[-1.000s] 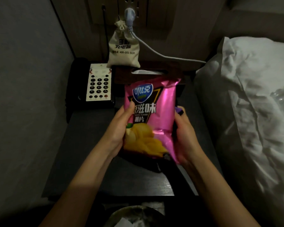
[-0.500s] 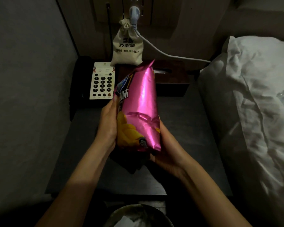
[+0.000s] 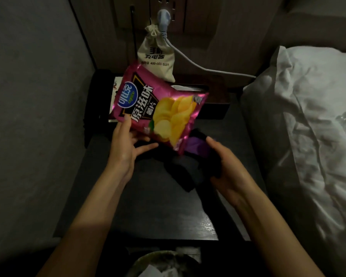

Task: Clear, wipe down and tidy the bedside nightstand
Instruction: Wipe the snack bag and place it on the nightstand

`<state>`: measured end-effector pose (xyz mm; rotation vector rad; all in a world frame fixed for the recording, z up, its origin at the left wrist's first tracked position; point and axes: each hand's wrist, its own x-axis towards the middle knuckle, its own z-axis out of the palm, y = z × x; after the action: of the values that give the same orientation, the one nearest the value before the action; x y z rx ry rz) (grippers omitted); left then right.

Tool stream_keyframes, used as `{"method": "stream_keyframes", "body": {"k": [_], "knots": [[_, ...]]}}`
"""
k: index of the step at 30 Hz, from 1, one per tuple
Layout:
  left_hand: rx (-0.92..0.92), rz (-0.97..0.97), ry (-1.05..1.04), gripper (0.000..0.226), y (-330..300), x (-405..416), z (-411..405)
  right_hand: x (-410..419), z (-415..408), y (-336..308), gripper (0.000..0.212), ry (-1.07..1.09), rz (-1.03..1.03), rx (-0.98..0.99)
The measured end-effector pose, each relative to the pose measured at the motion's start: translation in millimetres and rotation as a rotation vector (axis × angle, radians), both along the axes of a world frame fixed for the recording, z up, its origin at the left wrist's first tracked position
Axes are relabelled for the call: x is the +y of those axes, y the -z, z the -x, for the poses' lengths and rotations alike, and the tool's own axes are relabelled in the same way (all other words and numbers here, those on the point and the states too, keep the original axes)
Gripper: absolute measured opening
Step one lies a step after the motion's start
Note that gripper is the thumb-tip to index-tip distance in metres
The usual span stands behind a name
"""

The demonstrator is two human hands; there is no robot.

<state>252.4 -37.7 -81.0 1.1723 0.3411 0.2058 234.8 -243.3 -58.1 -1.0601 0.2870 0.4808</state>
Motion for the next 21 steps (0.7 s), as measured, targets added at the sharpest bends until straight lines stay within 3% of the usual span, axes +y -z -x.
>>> {"method": "stream_keyframes", "body": {"k": [4, 9, 15, 21], "knots": [[0.01, -0.006, 0.062, 0.033, -2, -4, 3, -7, 1, -8, 0.041, -0.051, -0.02, -0.079], [-0.019, -0.144, 0.155, 0.047, -7, -10, 7, 7, 9, -2, 0.037, -0.042, 0.162, -0.234], [-0.03, -0.246, 0.32, 0.056, -7, -24, 14, 22, 12, 18, 0.039, 0.035, 0.146, -0.253], [-0.092, -0.266, 0.304, 0.061, -9, -34, 11, 22, 10, 23, 0.041, -0.003, 0.112, -0.264]]}}
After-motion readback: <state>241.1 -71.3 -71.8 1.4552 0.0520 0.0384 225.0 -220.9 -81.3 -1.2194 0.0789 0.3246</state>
